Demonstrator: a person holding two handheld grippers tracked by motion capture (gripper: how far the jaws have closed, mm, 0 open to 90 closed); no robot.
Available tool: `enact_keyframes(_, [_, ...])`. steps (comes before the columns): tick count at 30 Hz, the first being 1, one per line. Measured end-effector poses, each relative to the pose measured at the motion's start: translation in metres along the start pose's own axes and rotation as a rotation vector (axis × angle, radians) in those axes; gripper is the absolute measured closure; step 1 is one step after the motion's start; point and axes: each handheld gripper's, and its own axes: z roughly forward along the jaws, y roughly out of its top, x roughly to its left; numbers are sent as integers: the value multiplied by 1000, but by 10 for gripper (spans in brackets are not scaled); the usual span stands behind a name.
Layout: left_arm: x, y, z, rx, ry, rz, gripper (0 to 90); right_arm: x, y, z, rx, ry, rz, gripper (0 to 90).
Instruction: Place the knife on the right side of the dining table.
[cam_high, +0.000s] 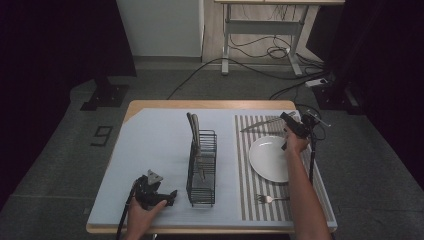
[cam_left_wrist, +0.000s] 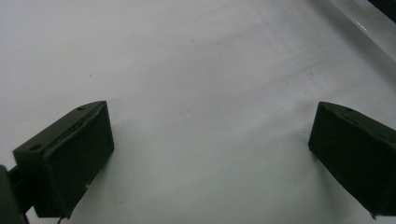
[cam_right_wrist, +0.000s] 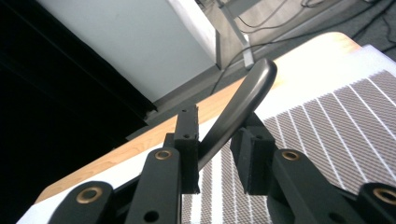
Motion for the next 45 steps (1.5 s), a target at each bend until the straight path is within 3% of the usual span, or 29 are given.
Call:
enact_keyframes(16, [0,0,0,0,-1,0,0,-16,-6,4,72,-97,73,671])
enact_keyframes(45, [0,0,0,1,0,0,0,-28,-11,8,136,-170,136,624])
